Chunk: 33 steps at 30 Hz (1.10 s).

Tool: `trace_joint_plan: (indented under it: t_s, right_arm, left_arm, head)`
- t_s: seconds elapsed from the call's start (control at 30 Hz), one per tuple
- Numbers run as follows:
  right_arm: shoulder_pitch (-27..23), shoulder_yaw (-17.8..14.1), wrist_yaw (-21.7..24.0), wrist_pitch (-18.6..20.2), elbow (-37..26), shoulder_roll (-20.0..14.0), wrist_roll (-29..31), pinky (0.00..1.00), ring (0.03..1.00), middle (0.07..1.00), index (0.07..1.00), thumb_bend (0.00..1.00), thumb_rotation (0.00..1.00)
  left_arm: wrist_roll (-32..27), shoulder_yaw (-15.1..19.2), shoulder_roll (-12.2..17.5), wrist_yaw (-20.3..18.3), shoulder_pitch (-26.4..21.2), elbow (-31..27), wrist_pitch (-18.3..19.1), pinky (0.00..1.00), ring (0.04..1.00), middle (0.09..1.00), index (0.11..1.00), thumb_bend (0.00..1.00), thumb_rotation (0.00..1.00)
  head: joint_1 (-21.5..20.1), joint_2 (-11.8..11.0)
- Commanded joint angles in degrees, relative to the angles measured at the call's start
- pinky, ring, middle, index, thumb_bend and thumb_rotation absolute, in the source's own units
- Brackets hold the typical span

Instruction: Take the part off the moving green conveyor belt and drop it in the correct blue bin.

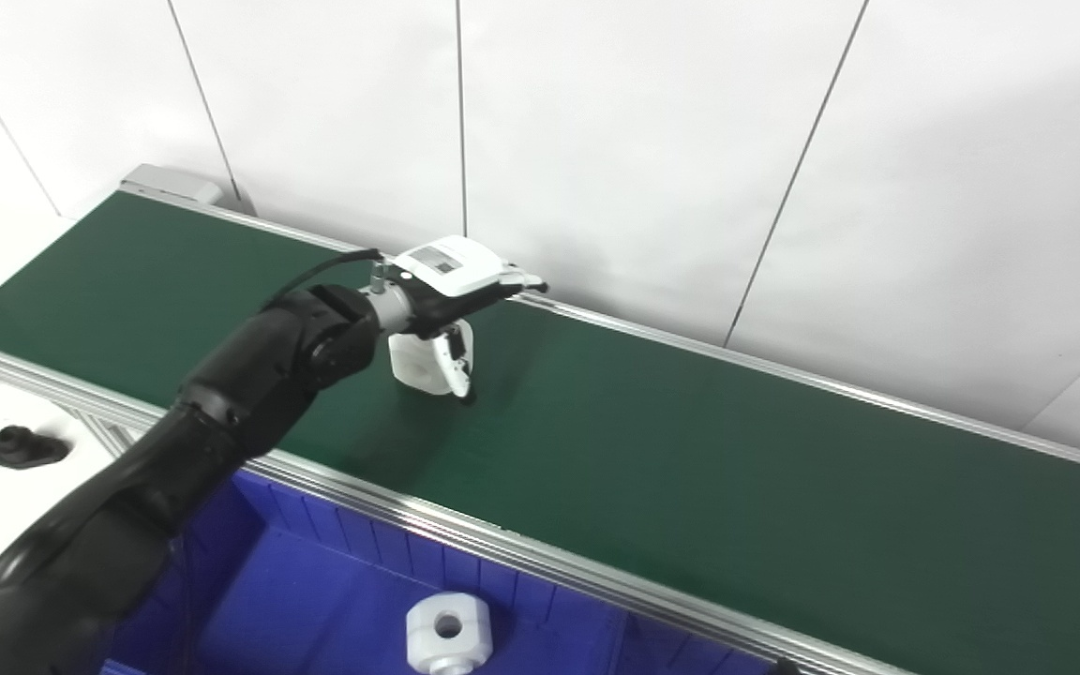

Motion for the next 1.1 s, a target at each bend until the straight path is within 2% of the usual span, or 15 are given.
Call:
trace_joint_plan:
  t_s: [0.0,0.13,0.2,0.33,0.47,0.57,0.6,0.63,0.7,0.73,0.77,0.8,0.87,1.0,1.07]
  right_arm:
    - [0.9,0.3,0.1,-0.1,-1.9,0.5,0.0,1.0,0.97,0.998,1.0,0.86,1.0]
    - [1.4,0.5,0.1,0.6,-2.8,0.6,-0.1,1.0,0.968,0.998,1.0,0.88,1.0]
    - [1.6,0.5,0.2,0.9,-3.0,0.5,0.0,1.0,0.971,1.0,1.0,0.89,1.0]
    - [1.8,0.7,0.1,0.8,-3.2,0.6,-0.1,1.0,0.966,0.995,1.0,0.89,1.0]
    - [2.0,0.8,0.0,1.1,-3.4,0.7,-0.5,1.0,0.954,0.984,1.0,0.89,1.0]
    - [2.1,1.0,0.0,1.2,-3.7,0.8,-0.2,1.0,0.955,0.979,1.0,0.89,1.0]
    - [2.1,1.1,0.1,1.1,-3.8,0.9,-0.3,1.0,0.955,0.98,1.0,0.88,1.0]
    - [2.1,1.1,0.0,0.9,-3.8,0.9,-0.3,1.0,0.955,0.98,1.0,0.88,1.0]
    - [2.1,1.2,0.0,0.6,-3.7,0.8,-0.3,1.0,0.951,0.982,1.0,0.87,1.0]
    - [2.1,1.2,0.0,0.6,-3.8,0.8,-0.4,1.0,0.953,0.982,1.0,0.87,1.0]
    - [2.1,1.2,0.0,0.7,-3.8,0.8,-0.4,1.0,0.96,0.983,1.0,0.88,1.0]
    - [2.1,1.2,0.0,0.7,-3.9,0.8,-0.4,1.0,0.962,0.983,1.0,0.88,1.0]
    - [2.1,1.3,0.1,0.6,-4.0,0.8,-0.3,1.0,0.955,0.984,1.0,0.88,1.0]
    - [2.3,1.4,0.0,0.8,-4.3,0.9,-0.2,1.0,0.955,0.986,1.0,0.88,1.0]
    - [2.3,1.4,-0.1,0.8,-4.4,1.0,-0.6,1.0,0.956,0.982,1.0,0.89,1.0]
  left_arm:
    - [-0.8,-0.1,1.9,-1.3,-3.9,0.1,0.7,0.92,0.965,0.949,0.936,1.0,0.21]
    - [-0.6,-1.3,2.5,-4.0,-5.3,2.0,1.0,0.91,0.957,0.944,0.926,1.0,0.25]
    - [1.1,-2.3,2.6,-3.5,-5.6,2.6,1.4,0.9,0.953,0.94,0.92,1.0,0.25]
    - [5.3,-4.1,2.4,1.9,-5.2,3.8,2.3,0.9,0.928,0.908,0.892,1.0,0.16]
    - [7.6,-5.6,2.0,3.3,-5.2,4.8,3.4,0.92,0.942,0.915,0.899,1.0,0.15]
    - [10.0,-7.4,2.3,5.7,-5.0,5.3,2.7,0.89,0.911,0.899,0.879,1.0,0.15]
    - [10.3,-7.8,2.2,8.1,-4.9,6.1,1.5,0.82,0.852,0.851,0.824,1.0,0.1]
    - [10.5,-8.1,2.0,10.5,-4.8,7.1,0.7,0.81,0.841,0.843,0.814,1.0,0.1]
    - [10.6,-8.7,1.3,14.7,-4.8,8.9,-0.4,0.67,0.731,0.757,0.719,0.88,0.02]
    - [10.6,-9.0,1.1,17.1,-4.9,9.8,-1.5,0.58,0.656,0.694,0.608,0.7,0.03]
    - [10.2,-9.2,0.8,18.5,-4.9,10.4,-2.4,0.46,0.524,0.561,0.559,0.61,0.02]
    - [9.8,-9.2,0.6,18.8,-5.0,10.7,-2.8,0.38,0.448,0.486,0.529,0.56,0.01]
    - [8.7,-9.1,0.3,18.4,-5.0,10.7,-3.2,0.35,0.429,0.471,0.505,0.53,0.0]
    - [7.0,-8.5,-0.2,16.8,-4.9,9.9,-2.6,0.39,0.476,0.506,0.476,0.52,0.0]
    - [5.6,-8.0,-0.5,15.4,-4.7,9.2,-2.4,0.37,0.444,0.49,0.487,0.52,0.0]
  head:
    - [0.0,0.1]
    - [-0.1,0.3]
    - [-0.2,0.4]
    - [-0.2,0.6]
    - [-0.5,0.9]
    - [-0.6,1.0]
    - [-0.8,1.2]
    - [-0.8,1.2]
    - [-0.8,1.3]
    - [-0.8,1.3]
    - [-0.8,1.3]
    - [-0.8,1.3]
    - [-0.8,1.3]
    - [-0.7,1.6]
    - [-0.9,1.8]
